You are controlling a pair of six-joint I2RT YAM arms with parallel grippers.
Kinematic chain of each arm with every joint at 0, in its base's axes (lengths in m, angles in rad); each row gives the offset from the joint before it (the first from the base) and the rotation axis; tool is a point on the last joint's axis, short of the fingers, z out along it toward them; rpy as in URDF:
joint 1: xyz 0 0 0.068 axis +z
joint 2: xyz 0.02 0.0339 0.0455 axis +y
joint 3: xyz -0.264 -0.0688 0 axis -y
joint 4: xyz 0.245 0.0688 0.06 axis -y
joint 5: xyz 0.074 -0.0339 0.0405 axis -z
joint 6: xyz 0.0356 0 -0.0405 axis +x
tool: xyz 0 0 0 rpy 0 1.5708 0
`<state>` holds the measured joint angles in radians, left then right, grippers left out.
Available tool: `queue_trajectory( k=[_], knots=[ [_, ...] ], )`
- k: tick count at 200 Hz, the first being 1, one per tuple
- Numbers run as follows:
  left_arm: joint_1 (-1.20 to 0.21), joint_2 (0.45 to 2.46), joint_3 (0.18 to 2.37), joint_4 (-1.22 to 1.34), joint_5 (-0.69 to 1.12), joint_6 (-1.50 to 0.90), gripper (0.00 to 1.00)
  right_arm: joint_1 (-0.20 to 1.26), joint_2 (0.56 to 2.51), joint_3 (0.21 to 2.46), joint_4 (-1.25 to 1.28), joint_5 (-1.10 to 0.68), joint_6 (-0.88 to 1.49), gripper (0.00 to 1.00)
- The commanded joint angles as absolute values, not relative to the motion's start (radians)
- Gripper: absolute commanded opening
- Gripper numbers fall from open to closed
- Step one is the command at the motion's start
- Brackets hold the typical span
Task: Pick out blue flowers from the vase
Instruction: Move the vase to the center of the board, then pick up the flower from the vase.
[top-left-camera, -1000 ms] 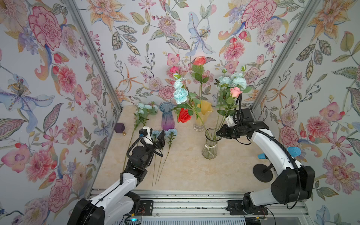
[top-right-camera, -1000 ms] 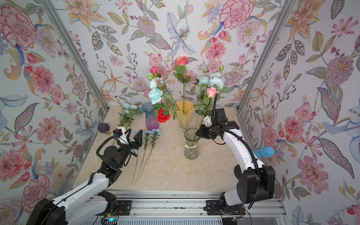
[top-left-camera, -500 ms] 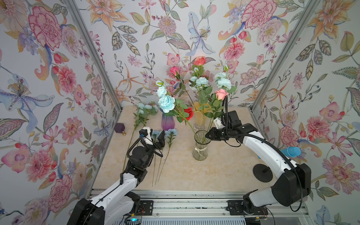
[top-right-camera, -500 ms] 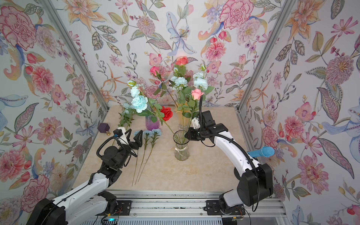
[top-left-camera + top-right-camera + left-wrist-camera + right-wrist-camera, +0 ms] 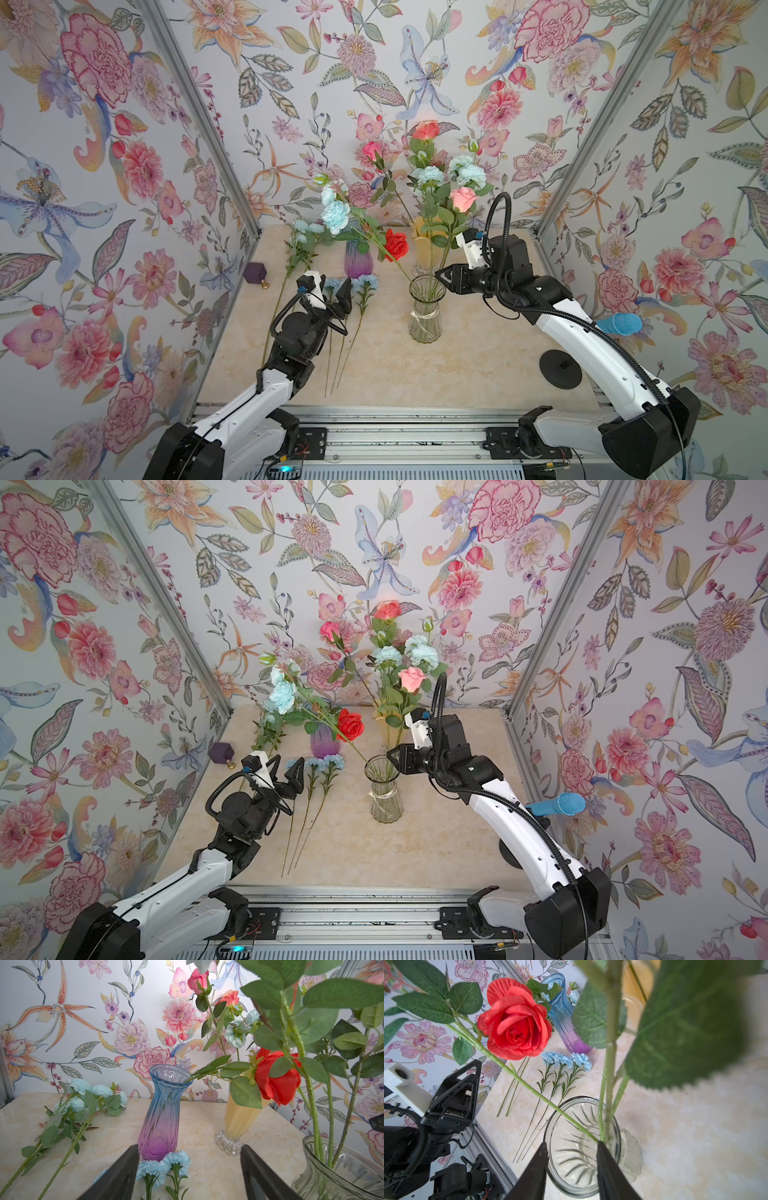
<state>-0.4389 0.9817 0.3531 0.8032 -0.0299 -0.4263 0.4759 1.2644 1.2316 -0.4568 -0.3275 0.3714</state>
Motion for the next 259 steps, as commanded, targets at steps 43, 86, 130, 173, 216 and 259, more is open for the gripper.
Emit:
queue_trajectory(
  k=[43, 86, 130, 173, 216, 259],
  knots=[
    [-0.456, 0.996, 0.347, 0.845, -0.019, -0.43, 0.78, 0.486, 1.281, 1.169, -0.445, -0.272, 0.346, 0.39],
    [-0.462, 1.002, 0.348, 0.846, -0.024, -0.426, 0.78, 0.497, 1.324, 1.134, -0.446, -0.295, 0.341, 0.28],
    [-0.467, 1.009, 0.352, 0.848, -0.027, -0.424, 0.78, 0.47, 1.263, 1.085, -0.44, -0.226, 0.335, 0.24],
    [-0.483, 1.035, 0.362, 0.871, -0.011, -0.43, 0.78, 0.242, 1.138, 0.974, -0.283, -0.428, 0.413, 0.43],
    [-0.556, 1.097, 0.409, 0.872, -0.03, -0.389, 0.78, 0.185, 1.245, 0.994, -0.268, -0.58, 0.405, 0.51],
    [-0.566, 1.085, 0.405, 0.871, -0.055, -0.374, 0.78, 0.27, 1.348, 1.055, -0.363, -0.566, 0.335, 0.47]
  ],
)
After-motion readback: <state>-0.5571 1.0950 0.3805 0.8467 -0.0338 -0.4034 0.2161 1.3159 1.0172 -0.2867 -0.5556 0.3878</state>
